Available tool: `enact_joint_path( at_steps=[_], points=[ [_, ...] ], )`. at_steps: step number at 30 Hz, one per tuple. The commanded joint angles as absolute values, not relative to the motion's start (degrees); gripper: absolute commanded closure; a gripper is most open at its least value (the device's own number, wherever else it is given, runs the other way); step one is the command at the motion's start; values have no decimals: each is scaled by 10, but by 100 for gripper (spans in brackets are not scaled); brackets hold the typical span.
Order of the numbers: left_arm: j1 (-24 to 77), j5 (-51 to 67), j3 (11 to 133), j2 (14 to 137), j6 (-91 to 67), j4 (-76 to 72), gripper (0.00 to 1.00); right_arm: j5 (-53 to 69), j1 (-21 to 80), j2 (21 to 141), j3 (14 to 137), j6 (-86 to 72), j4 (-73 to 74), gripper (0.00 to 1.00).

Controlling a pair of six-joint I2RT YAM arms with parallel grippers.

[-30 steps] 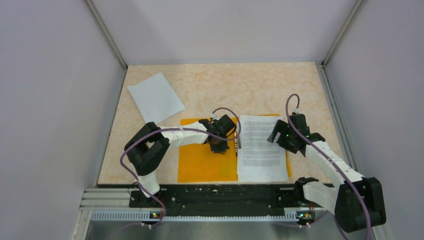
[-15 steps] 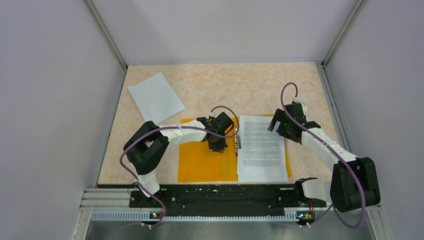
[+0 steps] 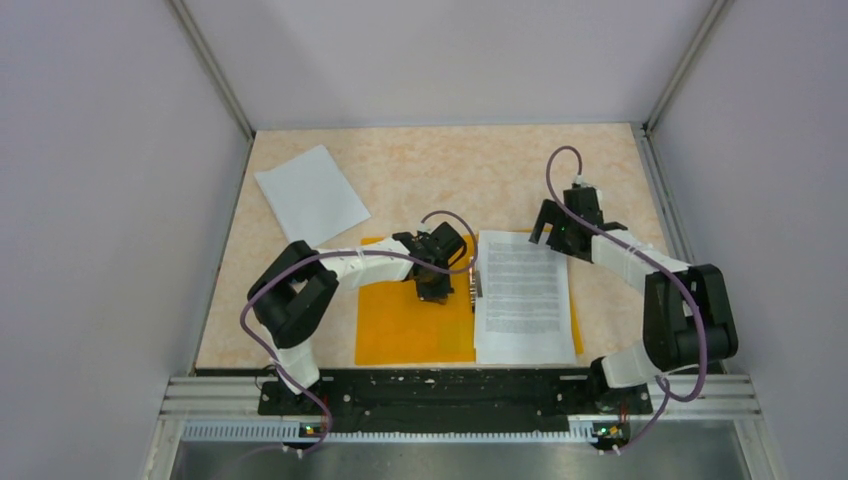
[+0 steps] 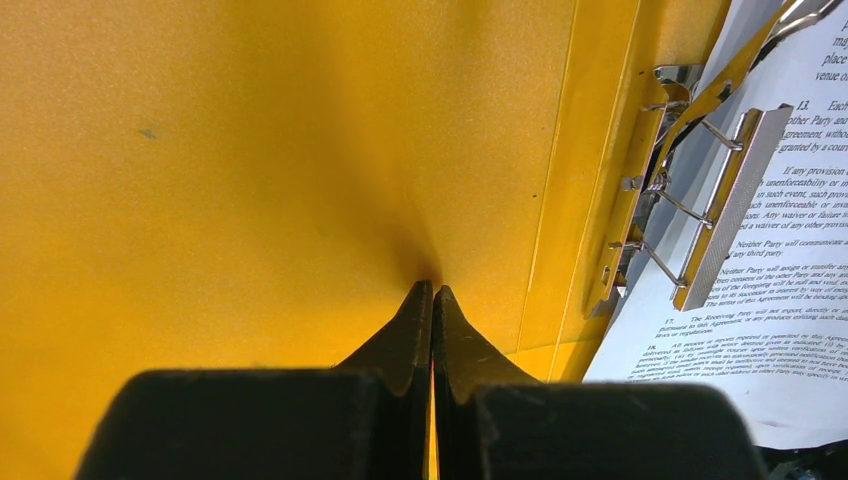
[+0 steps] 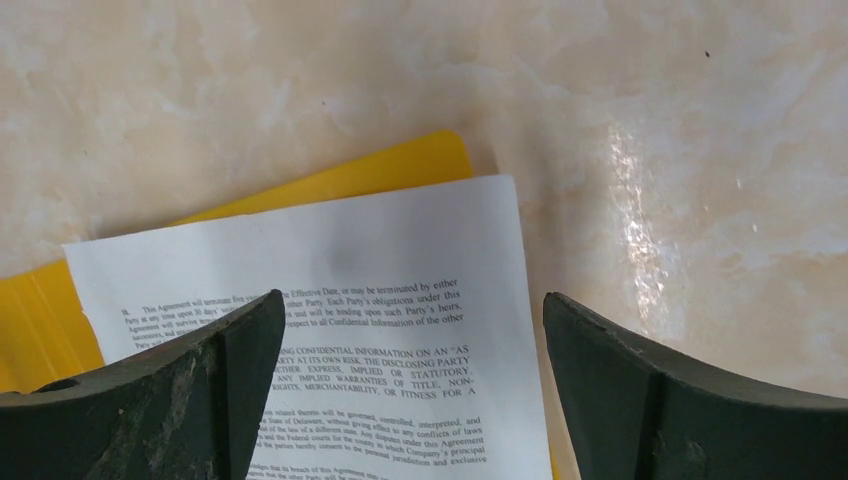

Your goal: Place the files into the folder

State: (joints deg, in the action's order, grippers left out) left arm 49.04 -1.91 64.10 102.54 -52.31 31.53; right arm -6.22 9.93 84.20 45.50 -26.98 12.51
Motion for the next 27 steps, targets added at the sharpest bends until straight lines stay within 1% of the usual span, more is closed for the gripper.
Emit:
enact_joint_path(
  at_steps=[1, 12, 18, 24, 27],
  points=[
    [484, -21, 659, 1037, -513, 319, 100, -41, 99, 862, 494, -257, 97, 1],
    [480, -16, 662, 1042, -510, 316, 100, -67, 138, 877, 511, -256, 112, 1],
    [480, -14, 662, 1042, -510, 316, 100, -82, 146, 860, 513, -246, 121, 1],
    [480, -9, 669, 1037, -503, 314, 100, -118, 146, 810, 523, -259, 184, 1],
    [479, -6, 693, 1026, -492, 323, 91, -114, 155, 767, 541, -291, 279, 1]
  ],
)
